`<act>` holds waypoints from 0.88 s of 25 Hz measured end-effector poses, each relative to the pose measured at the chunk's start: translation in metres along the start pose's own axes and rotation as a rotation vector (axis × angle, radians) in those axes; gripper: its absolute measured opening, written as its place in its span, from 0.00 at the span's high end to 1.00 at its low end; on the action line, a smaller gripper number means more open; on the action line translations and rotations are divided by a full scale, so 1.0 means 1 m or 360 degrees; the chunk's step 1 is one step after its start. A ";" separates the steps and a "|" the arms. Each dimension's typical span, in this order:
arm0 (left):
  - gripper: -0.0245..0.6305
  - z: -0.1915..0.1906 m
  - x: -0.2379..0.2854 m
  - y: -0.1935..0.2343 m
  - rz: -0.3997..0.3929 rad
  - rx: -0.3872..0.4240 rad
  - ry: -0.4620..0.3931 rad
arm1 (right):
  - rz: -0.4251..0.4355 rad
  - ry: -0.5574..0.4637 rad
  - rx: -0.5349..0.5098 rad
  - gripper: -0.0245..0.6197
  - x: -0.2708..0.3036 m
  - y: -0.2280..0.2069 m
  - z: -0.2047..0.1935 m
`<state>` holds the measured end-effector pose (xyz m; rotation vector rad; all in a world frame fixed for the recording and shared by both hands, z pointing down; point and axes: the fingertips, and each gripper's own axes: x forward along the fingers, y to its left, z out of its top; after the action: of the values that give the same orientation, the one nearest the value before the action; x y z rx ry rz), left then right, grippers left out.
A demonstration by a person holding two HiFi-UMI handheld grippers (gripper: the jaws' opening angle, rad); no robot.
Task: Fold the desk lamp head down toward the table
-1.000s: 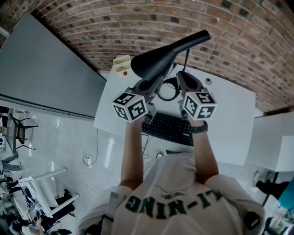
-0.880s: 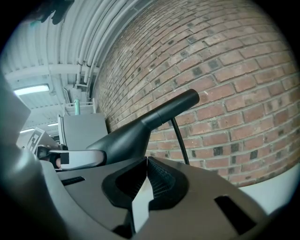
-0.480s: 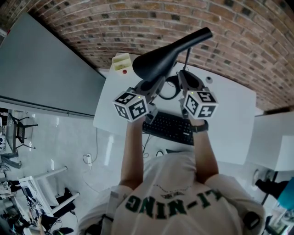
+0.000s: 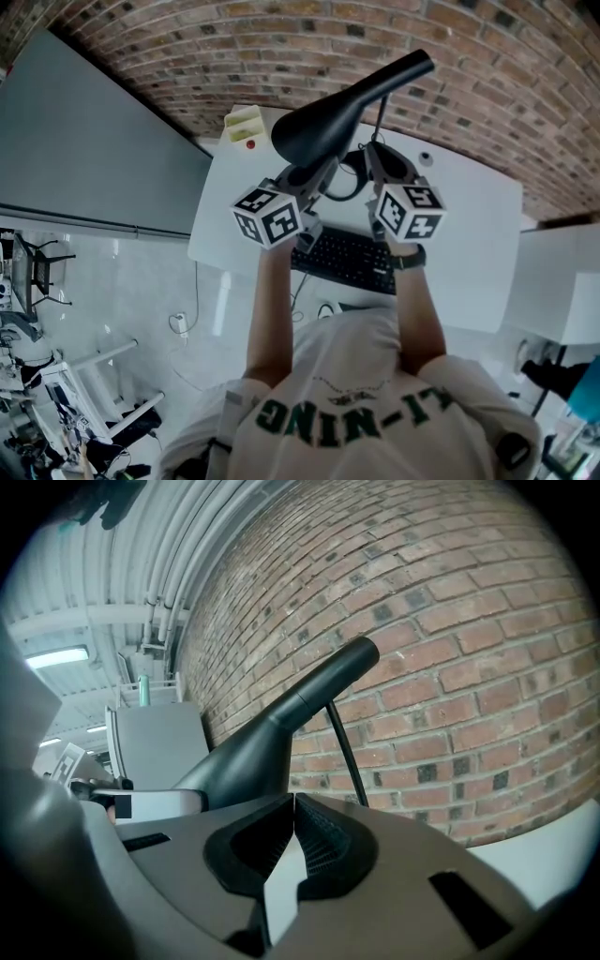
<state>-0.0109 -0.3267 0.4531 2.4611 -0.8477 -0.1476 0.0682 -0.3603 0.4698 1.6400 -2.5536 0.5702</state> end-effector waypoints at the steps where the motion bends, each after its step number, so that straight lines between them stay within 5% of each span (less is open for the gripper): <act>1: 0.95 -0.001 0.000 0.000 -0.0004 -0.0007 0.0000 | -0.0002 0.0004 -0.0002 0.95 0.001 -0.001 -0.001; 22: 0.95 -0.016 0.011 0.007 -0.0114 -0.0139 -0.0056 | -0.0045 0.0020 0.0026 0.95 -0.005 -0.018 -0.008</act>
<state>-0.0012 -0.3305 0.4712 2.4140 -0.7522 -0.2488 0.0850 -0.3595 0.4806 1.6698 -2.5195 0.5989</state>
